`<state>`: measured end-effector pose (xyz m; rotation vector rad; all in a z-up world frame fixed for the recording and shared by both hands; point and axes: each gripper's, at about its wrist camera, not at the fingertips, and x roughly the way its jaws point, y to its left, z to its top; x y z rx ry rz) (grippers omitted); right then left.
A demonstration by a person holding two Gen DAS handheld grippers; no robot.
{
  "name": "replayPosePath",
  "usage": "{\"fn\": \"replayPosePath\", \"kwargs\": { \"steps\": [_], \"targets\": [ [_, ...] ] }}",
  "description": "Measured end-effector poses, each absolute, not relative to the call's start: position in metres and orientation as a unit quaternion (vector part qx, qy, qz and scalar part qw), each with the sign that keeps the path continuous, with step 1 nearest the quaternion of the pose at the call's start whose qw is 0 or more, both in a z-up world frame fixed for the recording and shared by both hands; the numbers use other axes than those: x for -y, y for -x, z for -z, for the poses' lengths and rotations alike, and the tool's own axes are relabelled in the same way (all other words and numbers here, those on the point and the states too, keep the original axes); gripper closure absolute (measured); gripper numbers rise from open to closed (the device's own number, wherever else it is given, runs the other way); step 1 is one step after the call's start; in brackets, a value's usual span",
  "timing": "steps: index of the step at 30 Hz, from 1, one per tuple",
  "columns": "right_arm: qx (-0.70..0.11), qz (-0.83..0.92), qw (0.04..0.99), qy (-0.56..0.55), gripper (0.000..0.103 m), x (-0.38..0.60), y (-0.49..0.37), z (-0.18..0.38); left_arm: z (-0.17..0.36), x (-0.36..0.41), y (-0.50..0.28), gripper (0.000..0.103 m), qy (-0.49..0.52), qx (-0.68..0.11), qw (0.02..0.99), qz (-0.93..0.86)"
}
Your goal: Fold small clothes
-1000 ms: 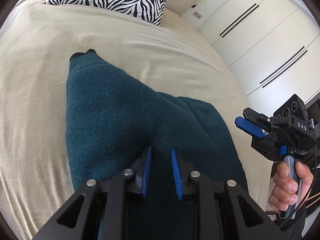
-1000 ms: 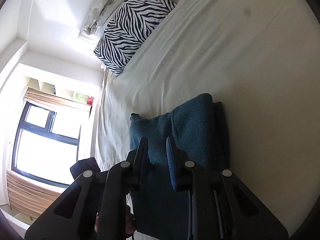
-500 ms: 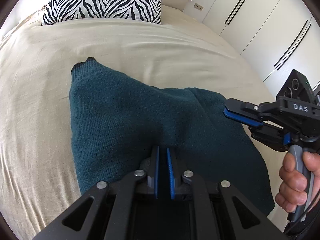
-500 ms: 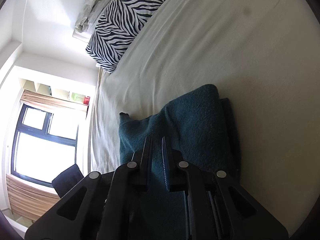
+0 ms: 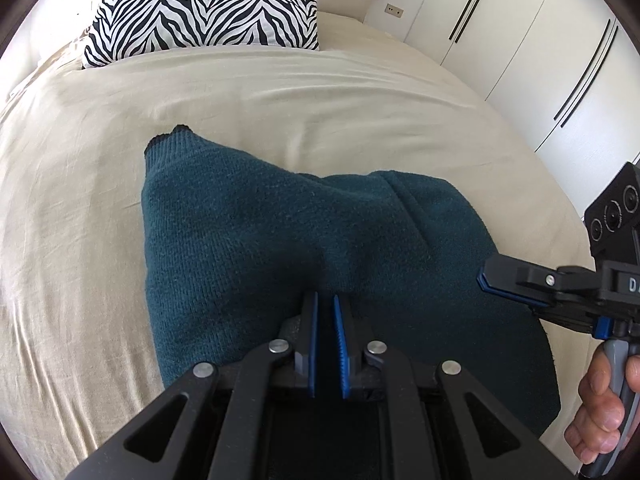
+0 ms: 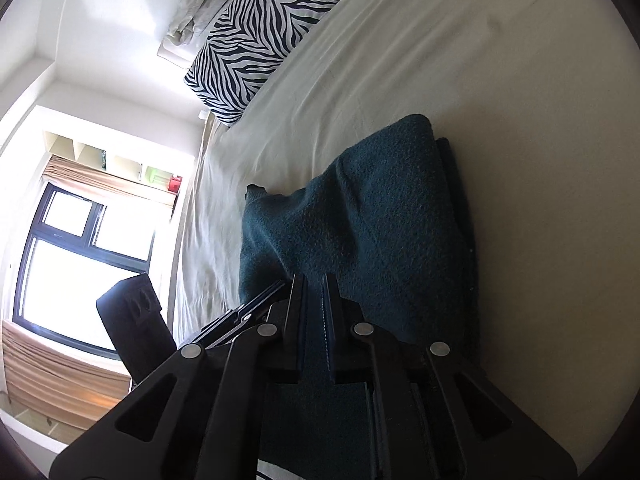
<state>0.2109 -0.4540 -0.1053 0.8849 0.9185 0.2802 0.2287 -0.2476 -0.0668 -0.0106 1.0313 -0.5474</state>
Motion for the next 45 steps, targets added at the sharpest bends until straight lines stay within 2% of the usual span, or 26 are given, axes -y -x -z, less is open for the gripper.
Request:
{"fn": "replayPosePath", "kwargs": {
  "steps": [3,7,8,9,12,14,17,20,24,26,27,28,29,30,31,37,40,45],
  "targets": [
    [-0.445,-0.124,0.789,-0.405,0.095,0.452,-0.190,0.118,0.067,0.247,-0.226,0.090,0.007,-0.486,0.835,0.259],
    [-0.443,-0.129,0.773,-0.435,0.103,0.467,-0.177,0.145,0.063,0.242,-0.225,0.090,0.020,-0.485,0.833,0.264],
    [-0.443,-0.120,0.771,-0.442,0.103,0.469,-0.172,0.139,0.060,0.238,-0.223,0.090,0.029,-0.484,0.833,0.266],
    [-0.438,-0.117,0.780,-0.431,0.095,0.467,-0.166,0.128,0.056,0.232,-0.220,0.090,0.036,-0.486,0.832,0.265],
    [-0.418,-0.137,0.803,-0.402,0.095,0.457,-0.141,0.097,0.038,0.217,-0.195,0.090,0.045,-0.479,0.835,0.266],
    [-0.408,-0.163,0.804,-0.401,0.095,0.450,-0.123,0.090,0.027,0.206,-0.171,0.084,0.056,-0.466,0.840,0.273],
    [-0.442,-0.150,0.790,-0.397,0.087,0.444,-0.109,0.114,0.036,0.203,-0.139,0.079,0.037,-0.470,0.837,0.278],
    [-0.442,-0.147,0.779,-0.419,0.090,0.450,-0.098,0.143,0.065,0.203,-0.128,0.080,0.038,-0.500,0.821,0.274],
    [-0.448,-0.126,0.788,-0.404,0.087,0.453,-0.084,0.123,0.059,0.203,-0.121,0.079,0.039,-0.493,0.825,0.273],
    [-0.439,-0.118,0.801,-0.390,0.086,0.458,-0.075,0.108,0.049,0.197,-0.118,0.074,0.055,-0.488,0.826,0.276],
    [-0.431,-0.114,0.806,-0.389,0.082,0.463,-0.072,0.101,0.042,0.192,-0.114,0.070,0.067,-0.481,0.829,0.276],
    [-0.422,-0.109,0.811,-0.390,0.071,0.470,-0.067,0.095,0.035,0.185,-0.112,0.059,0.076,-0.470,0.836,0.275],
    [-0.415,-0.099,0.816,-0.390,0.061,0.477,-0.062,0.090,0.029,0.178,-0.111,0.041,0.082,-0.457,0.844,0.267],
    [-0.406,-0.083,0.823,-0.388,0.036,0.486,-0.060,0.086,0.025,0.169,-0.111,0.032,0.088,-0.447,0.853,0.254],
    [-0.395,-0.066,0.831,-0.386,0.024,0.495,-0.058,0.080,0.023,0.162,-0.114,0.023,0.095,-0.442,0.858,0.245],
    [-0.416,-0.093,0.802,-0.419,0.024,0.528,-0.093,0.094,0.057,0.131,-0.162,0.025,0.189,-0.514,0.801,0.243],
    [-0.440,-0.110,0.782,-0.428,0.026,0.525,-0.127,0.109,0.066,0.132,-0.180,0.027,0.195,-0.537,0.782,0.248],
    [-0.485,-0.118,0.761,-0.414,0.035,0.515,-0.178,0.133,0.077,0.147,-0.205,0.029,0.210,-0.555,0.757,0.274]
  ]
}}
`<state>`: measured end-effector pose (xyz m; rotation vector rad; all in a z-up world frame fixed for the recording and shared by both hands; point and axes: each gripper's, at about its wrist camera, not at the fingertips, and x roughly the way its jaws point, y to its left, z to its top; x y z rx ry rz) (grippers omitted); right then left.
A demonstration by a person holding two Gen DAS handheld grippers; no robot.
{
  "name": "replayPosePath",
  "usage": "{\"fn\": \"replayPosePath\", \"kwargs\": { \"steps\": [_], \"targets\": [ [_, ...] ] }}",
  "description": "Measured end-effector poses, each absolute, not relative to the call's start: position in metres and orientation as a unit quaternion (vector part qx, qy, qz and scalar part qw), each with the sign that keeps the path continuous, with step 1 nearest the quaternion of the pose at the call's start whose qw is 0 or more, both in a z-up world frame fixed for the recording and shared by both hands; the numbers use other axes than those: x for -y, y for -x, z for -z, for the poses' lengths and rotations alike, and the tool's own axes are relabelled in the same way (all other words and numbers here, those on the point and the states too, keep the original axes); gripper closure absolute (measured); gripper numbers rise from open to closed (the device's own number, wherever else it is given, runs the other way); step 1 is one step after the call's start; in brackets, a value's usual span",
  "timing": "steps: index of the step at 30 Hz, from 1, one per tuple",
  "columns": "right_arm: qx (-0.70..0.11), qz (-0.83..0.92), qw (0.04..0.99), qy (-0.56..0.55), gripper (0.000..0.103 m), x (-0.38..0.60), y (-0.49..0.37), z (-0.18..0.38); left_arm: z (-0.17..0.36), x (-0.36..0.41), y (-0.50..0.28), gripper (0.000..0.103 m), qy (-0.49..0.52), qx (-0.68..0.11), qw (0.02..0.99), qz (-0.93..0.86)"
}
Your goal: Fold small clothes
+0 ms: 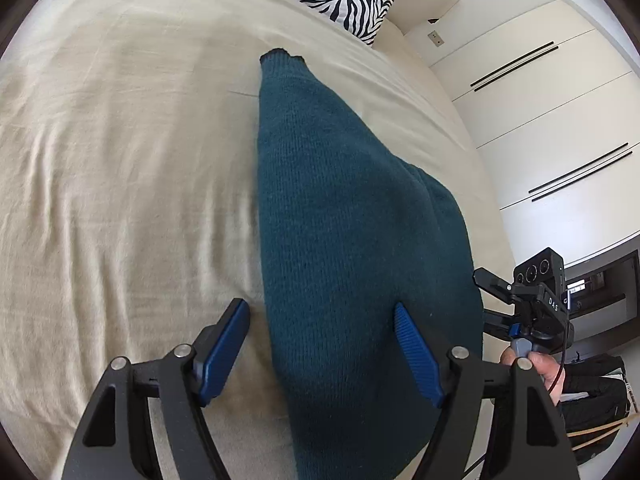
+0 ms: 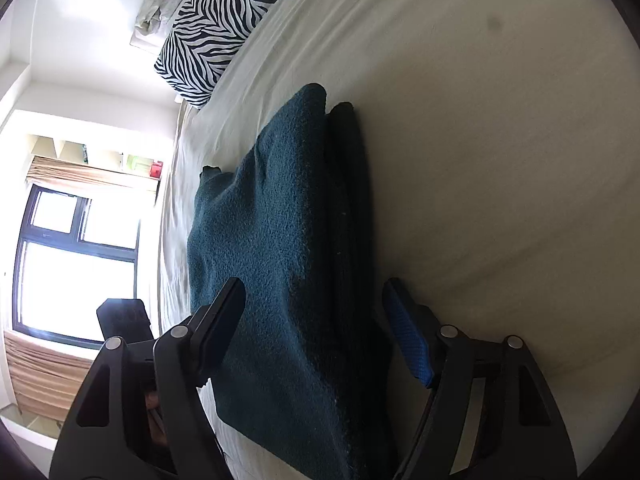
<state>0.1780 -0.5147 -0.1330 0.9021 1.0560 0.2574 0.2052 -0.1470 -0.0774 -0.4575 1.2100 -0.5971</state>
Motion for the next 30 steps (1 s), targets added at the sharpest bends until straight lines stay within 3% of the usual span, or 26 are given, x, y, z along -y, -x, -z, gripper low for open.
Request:
{"fn": "replayPosePath", "kwargs": {
  "steps": [1,4,10,21,30],
  "targets": [
    [-0.486,-0.121,0.761,-0.412,0.045,0.514,-0.183,0.133,0.079,0.150,-0.208,0.037,0.215,-0.561,0.750,0.276],
    [-0.508,-0.102,0.761,-0.391,0.063,0.505,-0.197,0.138,0.078,0.161,-0.214,0.044,0.203,-0.569,0.751,0.265],
    [-0.509,-0.047,0.809,-0.289,0.080,0.473,-0.193,0.114,0.066,0.165,-0.206,0.058,0.174,-0.566,0.764,0.258],
    [-0.462,-0.082,0.862,-0.192,0.081,0.368,-0.132,0.029,-0.014,0.108,-0.139,0.060,0.114,-0.506,0.817,0.251],
    [-0.469,-0.148,0.845,-0.210,0.081,0.280,-0.090,0.035,-0.022,0.026,-0.086,0.060,0.091,-0.499,0.832,0.223]
  ]
}}
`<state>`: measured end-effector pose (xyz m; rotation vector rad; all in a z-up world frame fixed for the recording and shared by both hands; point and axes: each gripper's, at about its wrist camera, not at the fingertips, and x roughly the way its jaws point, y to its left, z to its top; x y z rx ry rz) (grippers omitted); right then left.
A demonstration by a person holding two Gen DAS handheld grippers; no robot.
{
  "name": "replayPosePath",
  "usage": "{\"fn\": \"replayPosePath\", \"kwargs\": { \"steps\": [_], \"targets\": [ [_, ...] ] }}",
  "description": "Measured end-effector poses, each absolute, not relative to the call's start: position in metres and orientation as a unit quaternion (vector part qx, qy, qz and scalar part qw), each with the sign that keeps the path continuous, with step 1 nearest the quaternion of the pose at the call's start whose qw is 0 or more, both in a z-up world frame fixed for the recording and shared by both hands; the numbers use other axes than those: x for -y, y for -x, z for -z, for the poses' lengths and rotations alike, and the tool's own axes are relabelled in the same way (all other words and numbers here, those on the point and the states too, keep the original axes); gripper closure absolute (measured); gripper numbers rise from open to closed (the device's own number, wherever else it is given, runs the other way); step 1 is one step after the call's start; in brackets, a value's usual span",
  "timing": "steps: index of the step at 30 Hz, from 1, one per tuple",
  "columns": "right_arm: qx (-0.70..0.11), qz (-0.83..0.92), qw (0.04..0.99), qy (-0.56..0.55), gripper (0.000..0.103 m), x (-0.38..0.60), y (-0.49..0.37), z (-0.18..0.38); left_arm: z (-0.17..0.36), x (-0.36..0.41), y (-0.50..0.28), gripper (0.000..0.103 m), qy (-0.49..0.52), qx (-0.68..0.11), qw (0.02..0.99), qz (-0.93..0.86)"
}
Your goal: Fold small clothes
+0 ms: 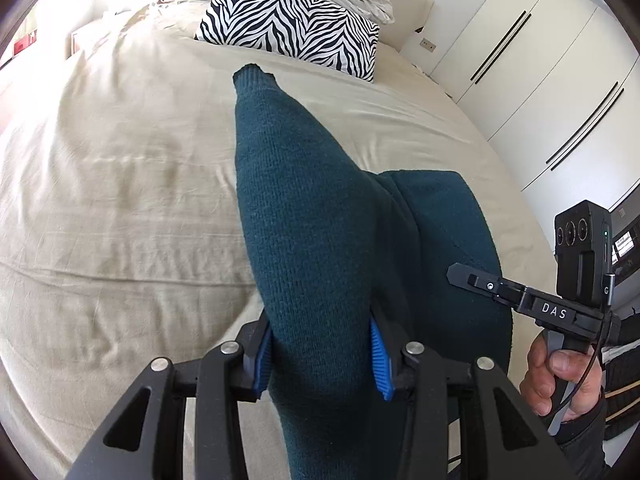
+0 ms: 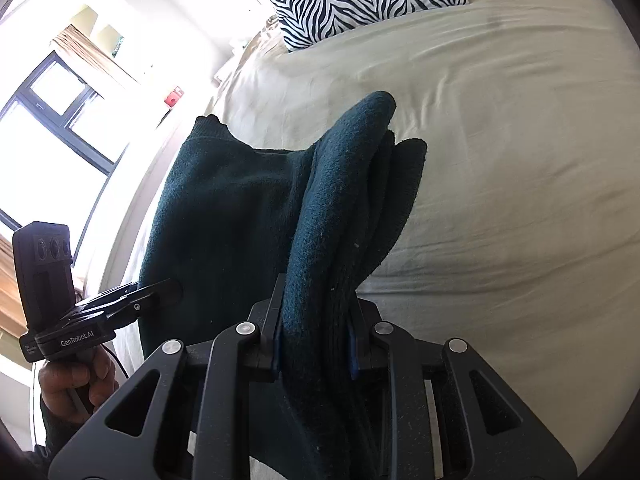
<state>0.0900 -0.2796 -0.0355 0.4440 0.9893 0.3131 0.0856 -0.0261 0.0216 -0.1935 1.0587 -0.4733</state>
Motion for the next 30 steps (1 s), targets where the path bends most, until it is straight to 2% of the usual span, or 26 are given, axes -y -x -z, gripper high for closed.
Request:
{"fn": "replayPosePath", "kwargs": {
  "steps": [6,8,11,15,17,22,26,27,29,30],
  "targets": [
    [-0.499,-0.147,0.819,-0.243,0.081,0.267,-0.082,0.084,0.035,0.005,-0.081,0.058,0.104,-0.540,0.812,0.196],
    [-0.511,-0.130,0.806,-0.267,0.081,0.276,-0.083,0.105,0.053,-0.001,-0.083,0.054,0.112,-0.546,0.810,0.185],
    [-0.511,-0.138,0.786,-0.320,0.079,0.293,-0.076,0.129,0.061,-0.006,-0.083,0.051,0.126,-0.544,0.808,0.186],
    [-0.501,-0.147,0.785,-0.334,0.077,0.297,-0.080,0.140,0.064,0.000,-0.084,0.047,0.112,-0.541,0.814,0.180],
    [-0.500,-0.148,0.785,-0.335,0.076,0.296,-0.085,0.141,0.068,0.000,-0.086,0.043,0.122,-0.539,0.815,0.177],
    [-0.489,-0.127,0.795,-0.336,0.073,0.301,-0.085,0.127,0.061,-0.011,-0.071,0.043,0.137,-0.518,0.826,0.174],
    [-0.445,-0.078,0.852,-0.266,0.073,0.292,-0.064,0.087,0.034,-0.017,-0.045,0.043,0.121,-0.461,0.864,0.160],
    [-0.427,-0.066,0.868,-0.243,0.073,0.289,-0.054,0.075,0.024,-0.017,-0.038,0.041,0.112,-0.440,0.877,0.159],
    [-0.388,-0.036,0.902,-0.187,0.073,0.279,-0.032,0.047,0.002,-0.016,-0.019,0.020,0.091,-0.391,0.904,0.145],
    [-0.364,-0.018,0.918,-0.154,0.072,0.273,-0.020,0.033,-0.011,-0.016,-0.008,0.015,0.080,-0.362,0.919,0.137]
  ]
}}
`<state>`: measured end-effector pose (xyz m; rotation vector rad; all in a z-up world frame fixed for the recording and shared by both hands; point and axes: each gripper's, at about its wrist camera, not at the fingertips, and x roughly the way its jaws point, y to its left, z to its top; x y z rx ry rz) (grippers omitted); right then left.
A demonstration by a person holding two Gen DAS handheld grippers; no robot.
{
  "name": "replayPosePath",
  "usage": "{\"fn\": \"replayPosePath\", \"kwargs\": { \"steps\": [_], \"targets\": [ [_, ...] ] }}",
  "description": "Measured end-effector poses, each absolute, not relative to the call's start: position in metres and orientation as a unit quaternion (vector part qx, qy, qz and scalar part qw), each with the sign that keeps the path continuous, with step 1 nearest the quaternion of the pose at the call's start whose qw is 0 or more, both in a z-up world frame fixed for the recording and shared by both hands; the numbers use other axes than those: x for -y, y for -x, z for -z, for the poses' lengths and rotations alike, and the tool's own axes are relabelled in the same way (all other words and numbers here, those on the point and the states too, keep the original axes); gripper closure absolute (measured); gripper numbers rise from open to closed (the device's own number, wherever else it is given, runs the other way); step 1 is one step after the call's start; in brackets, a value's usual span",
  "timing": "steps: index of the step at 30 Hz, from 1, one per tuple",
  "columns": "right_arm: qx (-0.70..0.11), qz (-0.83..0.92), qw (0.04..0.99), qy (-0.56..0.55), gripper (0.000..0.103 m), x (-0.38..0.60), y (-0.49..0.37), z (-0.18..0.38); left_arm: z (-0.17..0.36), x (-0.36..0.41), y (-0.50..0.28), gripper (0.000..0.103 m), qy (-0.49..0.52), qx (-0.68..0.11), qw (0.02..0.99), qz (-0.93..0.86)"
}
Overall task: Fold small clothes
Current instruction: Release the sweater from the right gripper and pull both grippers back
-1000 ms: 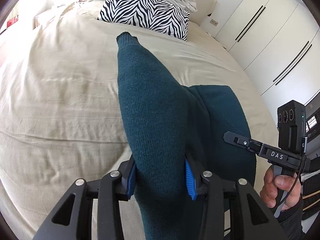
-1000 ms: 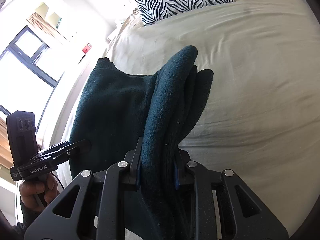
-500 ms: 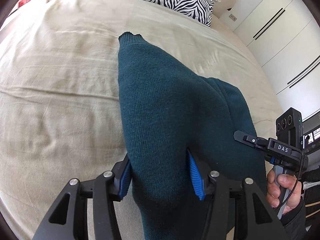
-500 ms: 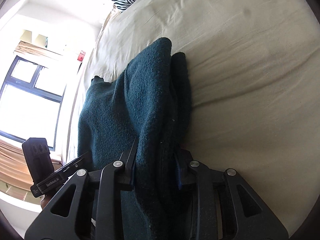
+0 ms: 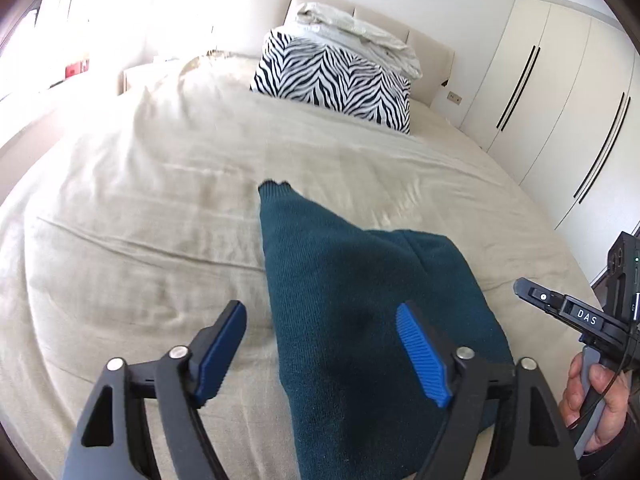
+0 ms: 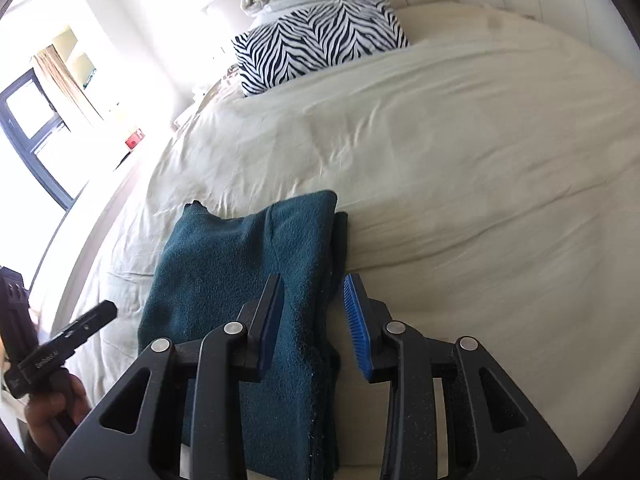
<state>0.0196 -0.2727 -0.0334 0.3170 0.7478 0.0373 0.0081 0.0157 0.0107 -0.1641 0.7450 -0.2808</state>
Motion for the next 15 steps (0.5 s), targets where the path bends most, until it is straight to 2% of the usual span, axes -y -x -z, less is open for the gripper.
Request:
{"fn": "replayPosePath", "kwargs": {
  "steps": [1,2,4,5,7,8,15],
  "targets": [
    [-0.336,-0.005,0.934,-0.123,0.069,0.265,-0.007,0.019,-0.024,-0.014,0.003,0.009,0.068,-0.328,0.933,0.129],
    [-0.307,0.004,0.947,-0.098,0.061,0.258,0.005,0.006,-0.038,-0.012,0.016,0.000,0.055,-0.292,0.947,0.121],
    [-0.232,0.020,0.970,-0.064,0.010,0.247,0.035,-0.021,-0.063,-0.008,0.042,0.000,0.022,-0.223,0.969,0.105],
    [-0.182,0.032,0.981,-0.051,0.003,0.242,0.052,-0.034,-0.073,-0.004,0.053,0.000,0.004,-0.198,0.975,0.099],
    [-0.101,0.048,0.993,-0.032,0.000,0.234,0.080,-0.059,-0.095,0.005,0.062,0.000,-0.024,-0.165,0.982,0.089],
    [-0.091,0.045,0.994,-0.028,0.000,0.232,0.086,-0.071,-0.105,0.007,0.067,0.000,-0.032,-0.157,0.983,0.084],
    [-0.092,0.010,0.993,-0.067,0.000,0.230,0.120,-0.132,-0.146,0.002,0.096,0.000,-0.029,-0.149,0.987,0.043]
  ]
}}
